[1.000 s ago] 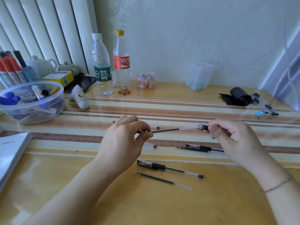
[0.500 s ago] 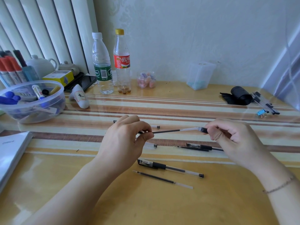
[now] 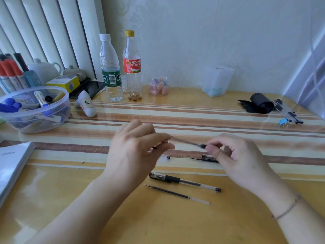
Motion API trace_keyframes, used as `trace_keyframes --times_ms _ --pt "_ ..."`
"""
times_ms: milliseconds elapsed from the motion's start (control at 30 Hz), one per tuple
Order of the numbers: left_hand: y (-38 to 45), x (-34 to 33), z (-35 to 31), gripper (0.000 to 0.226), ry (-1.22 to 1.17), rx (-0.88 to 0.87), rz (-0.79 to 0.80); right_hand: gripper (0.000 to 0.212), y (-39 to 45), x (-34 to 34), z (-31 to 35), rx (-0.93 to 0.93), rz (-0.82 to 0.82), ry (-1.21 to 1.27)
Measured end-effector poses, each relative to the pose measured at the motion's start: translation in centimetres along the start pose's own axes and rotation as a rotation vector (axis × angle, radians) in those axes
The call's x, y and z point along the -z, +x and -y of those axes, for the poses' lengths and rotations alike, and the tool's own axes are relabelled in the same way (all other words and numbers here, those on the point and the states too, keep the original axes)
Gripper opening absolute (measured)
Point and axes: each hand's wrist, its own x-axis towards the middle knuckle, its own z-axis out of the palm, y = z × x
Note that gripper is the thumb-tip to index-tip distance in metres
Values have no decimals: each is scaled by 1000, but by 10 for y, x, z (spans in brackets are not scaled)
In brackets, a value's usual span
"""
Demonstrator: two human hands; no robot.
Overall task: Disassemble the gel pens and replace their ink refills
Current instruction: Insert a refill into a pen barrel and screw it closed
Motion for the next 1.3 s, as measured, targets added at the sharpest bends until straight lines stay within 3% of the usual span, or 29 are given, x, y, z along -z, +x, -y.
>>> trace_keyframes --times_ms 67,167,267,400,600,967,1133,1300 --pt "3 6 3 24 -16 37 -147 22 3 -2 -3 -211 -76 344" --pt "5 7 1 33 -72 85 -161 30 7 4 0 -449 -170 926" --pt "3 1 -2 38 -110 108 -76 30 8 8 4 -469 -202 1064" --pt "1 -4 -2 34 -170 149 -5 28 5 4 7 -320 -183 909" --pt "-1 -6 -6 30 -190 160 52 19 -5 -6 21 48 -41 324" --pt "-3 -8 -10 32 -171 88 78 27 -6 -10 24 164 -42 227" --pt "-5 -9 -9 26 -84 -4 161 29 -5 -8 25 258 -45 90" --pt "-5 -10 -10 26 -114 40 163 26 -6 -4 27 252 -79 60"
